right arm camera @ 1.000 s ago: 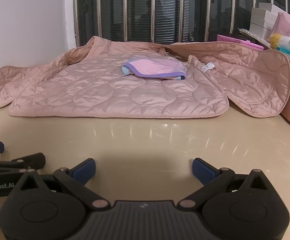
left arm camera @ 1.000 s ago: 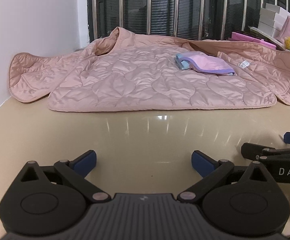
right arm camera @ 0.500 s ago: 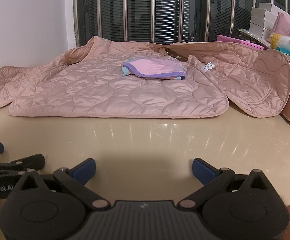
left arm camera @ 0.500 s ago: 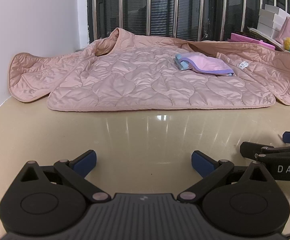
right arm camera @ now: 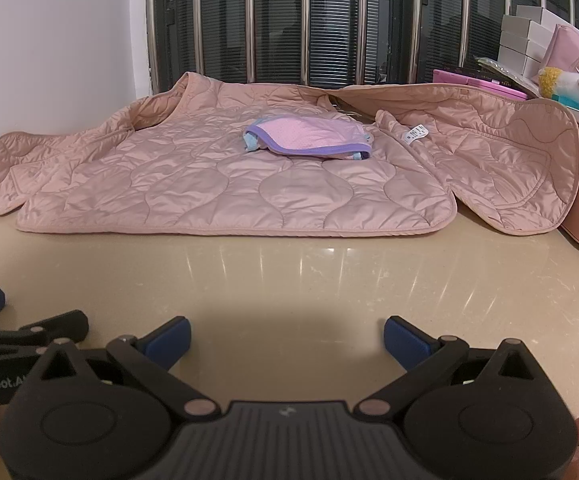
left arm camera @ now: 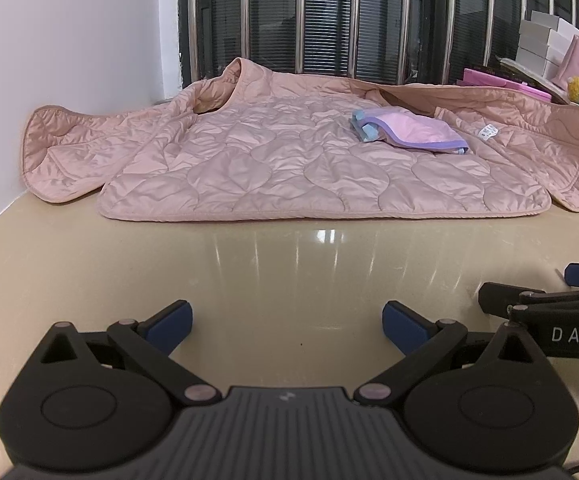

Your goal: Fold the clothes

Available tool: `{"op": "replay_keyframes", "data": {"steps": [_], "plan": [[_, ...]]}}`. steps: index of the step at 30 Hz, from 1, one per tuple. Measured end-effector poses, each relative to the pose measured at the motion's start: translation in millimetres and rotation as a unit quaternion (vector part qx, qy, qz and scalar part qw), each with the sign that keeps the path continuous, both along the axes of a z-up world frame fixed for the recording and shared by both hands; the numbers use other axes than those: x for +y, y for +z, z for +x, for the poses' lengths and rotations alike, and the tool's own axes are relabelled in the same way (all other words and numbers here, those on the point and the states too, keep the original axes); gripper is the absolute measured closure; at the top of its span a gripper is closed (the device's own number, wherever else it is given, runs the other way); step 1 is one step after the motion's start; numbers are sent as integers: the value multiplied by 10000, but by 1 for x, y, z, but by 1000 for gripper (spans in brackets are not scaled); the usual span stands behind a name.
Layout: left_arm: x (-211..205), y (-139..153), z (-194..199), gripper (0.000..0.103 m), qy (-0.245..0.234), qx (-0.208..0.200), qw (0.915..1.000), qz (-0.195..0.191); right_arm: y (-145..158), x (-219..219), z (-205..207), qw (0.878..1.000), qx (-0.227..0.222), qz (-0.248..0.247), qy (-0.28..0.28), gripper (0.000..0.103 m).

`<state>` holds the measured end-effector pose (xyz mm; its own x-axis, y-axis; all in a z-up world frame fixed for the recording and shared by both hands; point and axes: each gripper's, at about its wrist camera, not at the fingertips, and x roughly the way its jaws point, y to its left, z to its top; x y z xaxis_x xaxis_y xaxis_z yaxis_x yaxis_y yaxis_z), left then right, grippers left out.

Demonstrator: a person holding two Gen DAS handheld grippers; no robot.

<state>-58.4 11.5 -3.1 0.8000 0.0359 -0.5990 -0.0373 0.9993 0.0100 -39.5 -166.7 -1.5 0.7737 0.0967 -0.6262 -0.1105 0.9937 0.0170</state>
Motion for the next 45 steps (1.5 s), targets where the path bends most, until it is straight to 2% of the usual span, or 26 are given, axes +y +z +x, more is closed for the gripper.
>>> {"op": "replay_keyframes", "data": {"steps": [45], "plan": [[1,0,-2,1,7,-4,10000,-11,0,1,0,10000,4,3,-22,0]]}}
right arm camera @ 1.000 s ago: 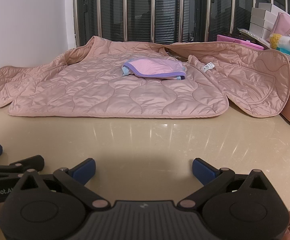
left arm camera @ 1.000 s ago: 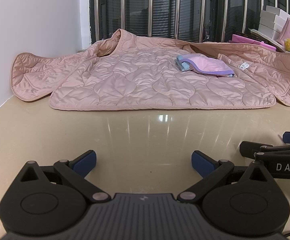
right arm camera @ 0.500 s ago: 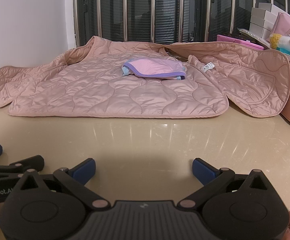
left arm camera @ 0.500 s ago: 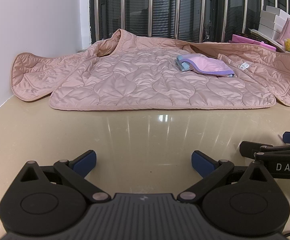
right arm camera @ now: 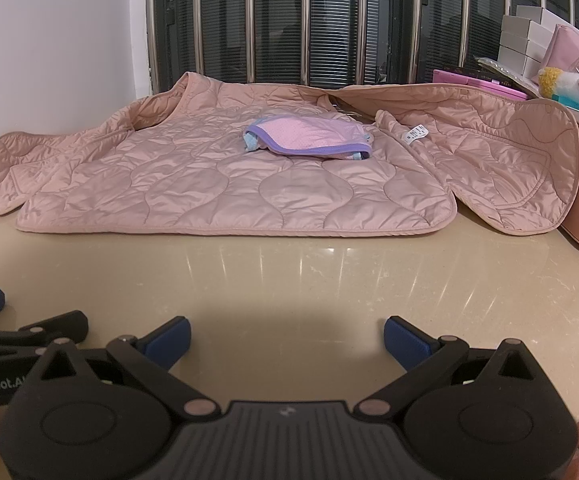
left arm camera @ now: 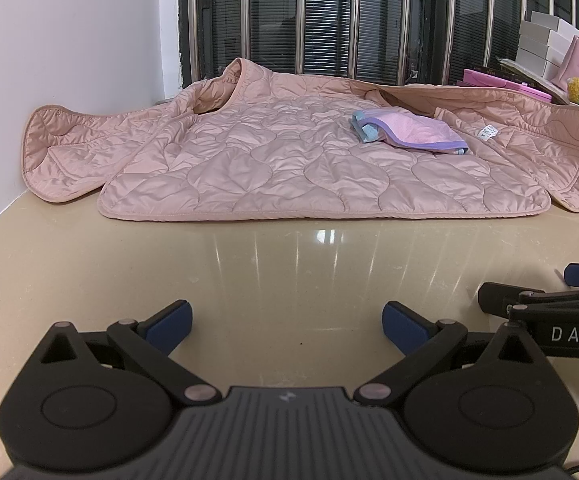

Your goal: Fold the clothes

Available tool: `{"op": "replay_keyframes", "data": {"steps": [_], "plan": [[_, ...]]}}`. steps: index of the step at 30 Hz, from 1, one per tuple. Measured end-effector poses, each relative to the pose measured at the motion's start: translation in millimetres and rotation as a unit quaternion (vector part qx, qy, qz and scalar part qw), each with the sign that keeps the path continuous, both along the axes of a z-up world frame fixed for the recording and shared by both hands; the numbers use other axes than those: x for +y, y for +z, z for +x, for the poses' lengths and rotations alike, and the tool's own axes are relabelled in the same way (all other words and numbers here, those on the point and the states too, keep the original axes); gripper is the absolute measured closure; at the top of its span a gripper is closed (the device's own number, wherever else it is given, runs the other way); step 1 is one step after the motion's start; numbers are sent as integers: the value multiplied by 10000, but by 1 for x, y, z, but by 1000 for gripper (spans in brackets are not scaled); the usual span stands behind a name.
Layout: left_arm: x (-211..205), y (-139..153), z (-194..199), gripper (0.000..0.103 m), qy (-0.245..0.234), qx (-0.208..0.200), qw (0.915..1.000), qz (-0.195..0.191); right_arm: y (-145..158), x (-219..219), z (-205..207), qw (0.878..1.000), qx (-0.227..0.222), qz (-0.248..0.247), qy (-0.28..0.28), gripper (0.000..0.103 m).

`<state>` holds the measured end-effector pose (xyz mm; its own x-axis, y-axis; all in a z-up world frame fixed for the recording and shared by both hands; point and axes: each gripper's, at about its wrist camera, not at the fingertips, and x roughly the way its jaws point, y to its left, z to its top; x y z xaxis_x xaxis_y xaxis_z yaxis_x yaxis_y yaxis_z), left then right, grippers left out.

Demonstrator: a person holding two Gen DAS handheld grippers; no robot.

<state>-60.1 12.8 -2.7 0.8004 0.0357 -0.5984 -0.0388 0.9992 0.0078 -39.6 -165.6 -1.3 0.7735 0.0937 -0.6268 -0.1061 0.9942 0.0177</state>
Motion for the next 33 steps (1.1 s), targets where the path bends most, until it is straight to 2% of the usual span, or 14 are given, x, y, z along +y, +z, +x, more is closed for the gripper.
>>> {"op": "replay_keyframes", "data": {"steps": [15,22,24,33], "plan": [[0,0,1,1,2,1,10000,-2,0,0,0,10000,0,0,1,0],[4,1,3,0,36,6,9999,-118,0,0,0,10000,0,0,-1,0],[1,1,5,1,32,56,10000,1,0,0,0,10000,1,0,-1,0],[0,3,16,1,5,176,9998,-14,0,0,-1,10000,1,3,-23,0]]}}
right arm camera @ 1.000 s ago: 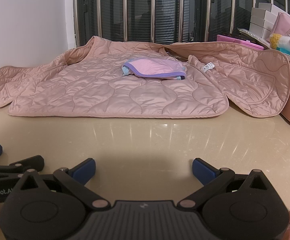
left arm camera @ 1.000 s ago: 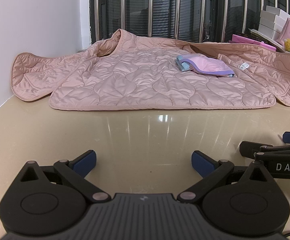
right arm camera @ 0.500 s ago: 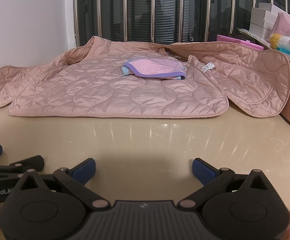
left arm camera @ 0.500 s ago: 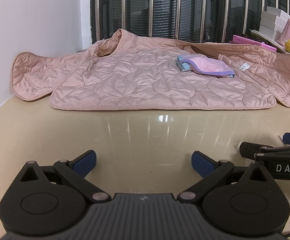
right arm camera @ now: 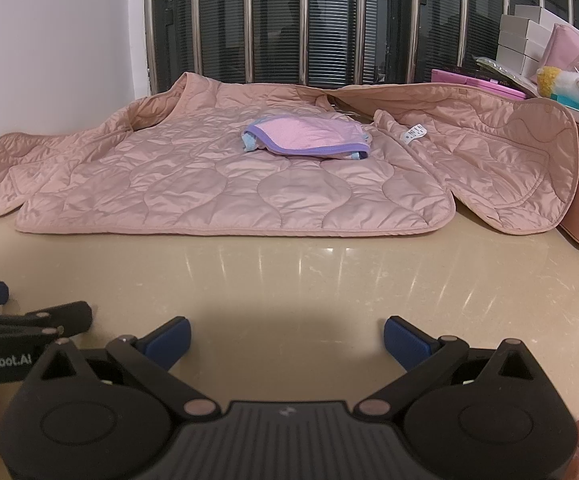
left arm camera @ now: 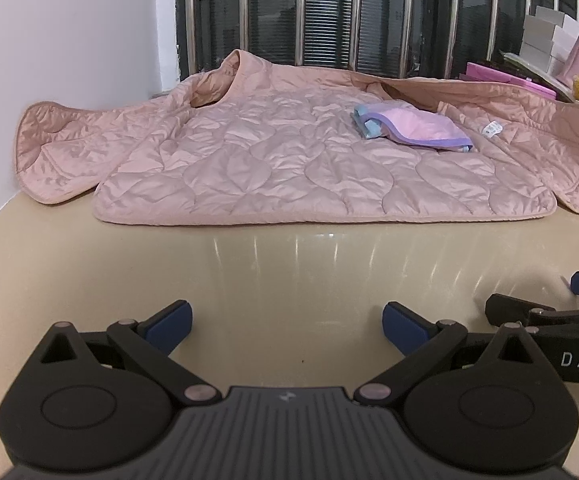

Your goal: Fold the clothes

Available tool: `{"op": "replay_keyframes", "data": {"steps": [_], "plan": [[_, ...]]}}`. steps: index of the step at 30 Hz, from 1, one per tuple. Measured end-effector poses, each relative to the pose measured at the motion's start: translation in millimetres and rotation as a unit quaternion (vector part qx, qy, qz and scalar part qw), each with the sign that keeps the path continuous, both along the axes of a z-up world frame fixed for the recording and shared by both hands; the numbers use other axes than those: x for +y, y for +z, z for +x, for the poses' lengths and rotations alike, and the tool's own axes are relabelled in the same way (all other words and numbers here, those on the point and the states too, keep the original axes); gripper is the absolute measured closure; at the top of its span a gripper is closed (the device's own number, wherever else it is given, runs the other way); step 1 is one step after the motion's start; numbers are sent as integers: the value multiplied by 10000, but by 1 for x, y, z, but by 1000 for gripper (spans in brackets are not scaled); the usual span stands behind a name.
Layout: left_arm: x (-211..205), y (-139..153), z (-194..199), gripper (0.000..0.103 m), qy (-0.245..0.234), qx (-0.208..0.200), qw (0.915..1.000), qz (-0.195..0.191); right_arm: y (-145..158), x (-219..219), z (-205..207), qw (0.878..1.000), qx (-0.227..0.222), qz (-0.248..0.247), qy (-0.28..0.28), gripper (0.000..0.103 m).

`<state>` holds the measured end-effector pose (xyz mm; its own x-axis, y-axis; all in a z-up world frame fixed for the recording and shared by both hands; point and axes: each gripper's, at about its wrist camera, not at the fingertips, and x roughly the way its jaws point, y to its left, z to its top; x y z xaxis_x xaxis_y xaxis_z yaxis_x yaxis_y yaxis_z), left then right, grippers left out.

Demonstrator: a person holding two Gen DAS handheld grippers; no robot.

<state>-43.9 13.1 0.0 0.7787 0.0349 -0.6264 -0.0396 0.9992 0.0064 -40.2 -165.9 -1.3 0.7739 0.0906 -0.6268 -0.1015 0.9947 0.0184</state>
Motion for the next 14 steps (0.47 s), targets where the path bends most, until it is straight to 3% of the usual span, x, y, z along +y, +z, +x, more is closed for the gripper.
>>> {"op": "replay_keyframes", "data": {"steps": [14], "plan": [[-2,1,2,1,20,12,10000,-2,0,0,0,10000,0,7,-3,0]]}}
